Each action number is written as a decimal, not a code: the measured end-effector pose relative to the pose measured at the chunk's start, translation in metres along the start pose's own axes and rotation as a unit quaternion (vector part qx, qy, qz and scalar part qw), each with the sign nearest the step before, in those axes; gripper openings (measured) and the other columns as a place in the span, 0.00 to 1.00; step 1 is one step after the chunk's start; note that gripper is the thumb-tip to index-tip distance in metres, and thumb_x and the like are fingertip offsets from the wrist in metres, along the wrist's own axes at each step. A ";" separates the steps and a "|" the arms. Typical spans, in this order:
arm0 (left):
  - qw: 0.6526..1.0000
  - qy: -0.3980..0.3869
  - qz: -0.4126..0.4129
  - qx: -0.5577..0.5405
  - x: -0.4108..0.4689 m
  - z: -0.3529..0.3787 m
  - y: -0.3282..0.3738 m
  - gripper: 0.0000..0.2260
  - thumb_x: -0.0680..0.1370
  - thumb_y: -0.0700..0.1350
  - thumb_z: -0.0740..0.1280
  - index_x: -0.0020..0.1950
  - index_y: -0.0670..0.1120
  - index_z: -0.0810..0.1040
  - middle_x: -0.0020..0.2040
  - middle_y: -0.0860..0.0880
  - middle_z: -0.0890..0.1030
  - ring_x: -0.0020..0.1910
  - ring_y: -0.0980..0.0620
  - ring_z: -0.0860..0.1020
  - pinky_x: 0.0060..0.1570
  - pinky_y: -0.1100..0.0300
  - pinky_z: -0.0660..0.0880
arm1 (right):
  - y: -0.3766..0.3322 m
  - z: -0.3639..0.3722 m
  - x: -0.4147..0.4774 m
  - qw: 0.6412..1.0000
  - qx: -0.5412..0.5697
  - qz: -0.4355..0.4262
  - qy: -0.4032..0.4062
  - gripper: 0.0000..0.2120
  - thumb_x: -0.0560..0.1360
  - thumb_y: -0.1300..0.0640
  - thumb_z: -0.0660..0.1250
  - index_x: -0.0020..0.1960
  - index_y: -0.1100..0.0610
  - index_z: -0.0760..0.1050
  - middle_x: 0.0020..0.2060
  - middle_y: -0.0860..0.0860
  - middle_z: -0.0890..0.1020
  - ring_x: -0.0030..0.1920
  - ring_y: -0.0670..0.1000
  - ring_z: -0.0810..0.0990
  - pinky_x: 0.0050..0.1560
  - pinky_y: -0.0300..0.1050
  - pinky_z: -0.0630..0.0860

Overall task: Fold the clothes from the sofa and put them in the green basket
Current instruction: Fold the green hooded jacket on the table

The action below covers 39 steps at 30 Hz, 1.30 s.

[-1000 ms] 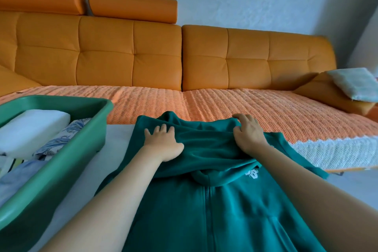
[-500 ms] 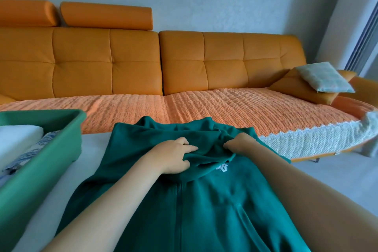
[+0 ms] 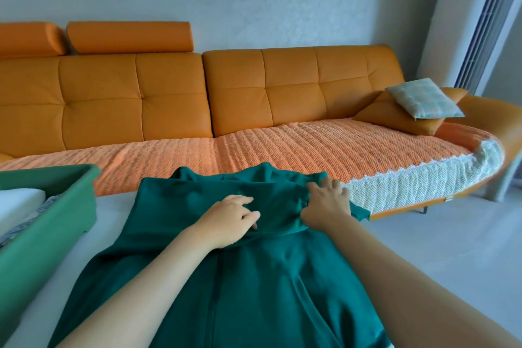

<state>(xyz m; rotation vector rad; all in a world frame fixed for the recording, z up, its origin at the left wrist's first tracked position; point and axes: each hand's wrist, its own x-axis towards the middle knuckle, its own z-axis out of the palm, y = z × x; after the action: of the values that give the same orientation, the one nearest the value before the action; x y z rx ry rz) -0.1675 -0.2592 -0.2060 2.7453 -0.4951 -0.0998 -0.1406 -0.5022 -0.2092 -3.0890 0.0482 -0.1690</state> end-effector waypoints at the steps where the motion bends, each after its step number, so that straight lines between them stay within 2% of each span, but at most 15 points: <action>1: 0.999 0.035 0.012 0.023 0.006 0.002 0.008 0.17 0.82 0.57 0.56 0.53 0.56 0.84 0.77 0.56 0.67 0.76 0.55 0.59 0.73 0.54 0.57 | -0.001 0.002 -0.002 0.998 0.027 -0.060 -0.011 0.31 0.73 0.45 0.61 0.76 0.48 0.62 0.74 0.56 0.63 0.74 0.59 0.59 0.73 0.58 0.57; 3: 0.995 0.061 0.034 0.066 0.019 0.006 0.021 0.15 0.83 0.54 0.57 0.66 0.57 0.78 0.77 0.54 0.66 0.76 0.54 0.60 0.73 0.55 0.58 | 0.000 0.009 -0.008 0.986 0.071 -0.116 -0.098 0.34 0.76 0.42 0.58 0.80 0.43 0.53 0.80 0.52 0.52 0.78 0.56 0.53 0.76 0.57 0.53; 5: 0.995 0.016 0.013 0.097 0.034 0.012 0.029 0.24 0.82 0.59 0.56 0.78 0.59 0.62 0.81 0.53 0.58 0.79 0.52 0.54 0.76 0.50 0.54 | 0.004 0.019 -0.013 0.977 0.074 -0.109 -0.170 0.35 0.77 0.37 0.54 0.80 0.40 0.45 0.81 0.48 0.44 0.80 0.53 0.47 0.77 0.58 0.52; 8: 0.982 -0.099 -0.095 0.129 0.051 0.021 0.030 0.32 0.79 0.70 0.49 0.80 0.64 0.43 0.82 0.54 0.43 0.80 0.48 0.40 0.75 0.36 0.42 | 0.012 0.029 -0.016 0.984 0.057 -0.100 -0.135 0.37 0.76 0.31 0.50 0.80 0.40 0.43 0.81 0.47 0.42 0.80 0.51 0.46 0.77 0.57 0.53; 11: 0.965 -0.128 -0.166 0.161 0.064 0.032 0.025 0.35 0.76 0.74 0.45 0.79 0.64 0.38 0.82 0.52 0.38 0.79 0.44 0.34 0.71 0.30 0.38 | 0.023 0.033 -0.015 0.983 0.108 -0.101 -0.108 0.35 0.77 0.30 0.49 0.80 0.39 0.47 0.81 0.49 0.49 0.80 0.51 0.49 0.76 0.55 0.51; 15: 0.952 -0.120 -0.214 0.182 0.083 0.034 0.035 0.32 0.80 0.68 0.43 0.82 0.57 0.42 0.82 0.47 0.42 0.80 0.39 0.39 0.72 0.30 0.41 | 0.045 0.025 -0.002 0.979 0.195 -0.045 0.034 0.25 0.81 0.39 0.52 0.73 0.46 0.69 0.70 0.50 0.73 0.69 0.53 0.70 0.71 0.54 0.62; 18: 0.967 -0.032 -0.182 0.177 0.094 0.035 0.051 0.30 0.83 0.61 0.44 0.82 0.50 0.50 0.82 0.45 0.51 0.80 0.41 0.50 0.75 0.38 0.47 | 0.072 0.025 0.012 0.982 0.162 0.069 0.074 0.20 0.80 0.48 0.54 0.68 0.51 0.73 0.63 0.53 0.75 0.61 0.56 0.72 0.61 0.54 0.68; 21: 0.986 0.068 -0.054 0.139 0.105 0.045 0.074 0.26 0.83 0.60 0.47 0.80 0.53 0.58 0.81 0.49 0.58 0.78 0.47 0.56 0.75 0.46 0.54 | 0.103 0.033 0.018 0.957 0.193 0.218 -0.003 0.20 0.79 0.50 0.51 0.64 0.56 0.72 0.59 0.56 0.74 0.52 0.58 0.72 0.48 0.52 0.69; 24: 0.994 0.011 0.020 0.110 0.116 0.063 0.099 0.27 0.82 0.64 0.47 0.80 0.57 0.57 0.81 0.50 0.55 0.80 0.49 0.51 0.77 0.46 0.50 | 0.123 0.042 0.020 0.920 0.250 0.275 -0.121 0.28 0.81 0.42 0.46 0.70 0.59 0.68 0.65 0.59 0.74 0.59 0.61 0.74 0.55 0.55 0.71; 25: 0.993 -0.016 0.019 0.116 0.120 0.070 0.105 0.28 0.81 0.66 0.47 0.80 0.59 0.55 0.82 0.50 0.53 0.80 0.48 0.49 0.77 0.44 0.48 | 0.125 0.044 0.019 0.897 0.302 0.281 -0.160 0.32 0.81 0.39 0.44 0.71 0.60 0.67 0.66 0.60 0.74 0.63 0.61 0.74 0.60 0.55 0.72; 27: 0.989 -0.057 0.003 0.133 0.127 0.081 0.112 0.30 0.79 0.69 0.46 0.80 0.61 0.51 0.82 0.50 0.49 0.80 0.46 0.45 0.77 0.41 0.44 | 0.124 0.048 0.020 0.815 0.454 0.300 -0.201 0.30 0.81 0.38 0.45 0.65 0.60 0.71 0.61 0.61 0.78 0.60 0.62 0.77 0.60 0.55 0.75; 31: 0.981 -0.069 -0.006 0.182 0.135 0.095 0.115 0.32 0.77 0.72 0.45 0.80 0.64 0.45 0.82 0.49 0.47 0.80 0.43 0.45 0.76 0.38 0.41 | 0.126 0.044 0.028 0.717 0.591 0.334 -0.158 0.10 0.78 0.57 0.56 0.50 0.62 0.74 0.44 0.59 0.78 0.44 0.58 0.78 0.46 0.51 0.76; 34: 0.984 -0.067 -0.003 0.164 0.136 0.094 0.113 0.33 0.77 0.72 0.46 0.80 0.64 0.46 0.82 0.50 0.49 0.80 0.44 0.46 0.76 0.39 0.41 | 0.127 0.039 0.030 0.665 0.641 0.362 -0.126 0.12 0.79 0.63 0.58 0.59 0.62 0.75 0.48 0.59 0.77 0.45 0.59 0.78 0.50 0.52 0.79; 36: 0.988 -0.067 0.004 0.138 0.134 0.091 0.111 0.33 0.77 0.70 0.49 0.80 0.63 0.47 0.82 0.50 0.50 0.80 0.45 0.47 0.76 0.40 0.42 | 0.124 0.036 0.029 0.657 0.666 0.352 -0.038 0.18 0.78 0.67 0.59 0.67 0.62 0.73 0.56 0.58 0.78 0.52 0.59 0.80 0.50 0.51 0.78; 39: 0.999 -0.032 0.017 0.030 0.127 0.082 0.108 0.30 0.81 0.64 0.55 0.81 0.60 0.51 0.81 0.52 0.56 0.80 0.48 0.52 0.77 0.46 0.49 | 0.108 0.022 0.023 0.695 0.641 0.307 0.109 0.28 0.71 0.71 0.54 0.62 0.50 0.80 0.53 0.51 0.81 0.48 0.52 0.81 0.45 0.45 0.80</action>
<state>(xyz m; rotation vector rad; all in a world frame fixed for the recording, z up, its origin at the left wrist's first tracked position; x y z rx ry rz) -0.0943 -0.4253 -0.2464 2.7972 -0.5720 -0.1681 -0.1185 -0.6102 -0.2339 -1.5052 0.6419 -0.3367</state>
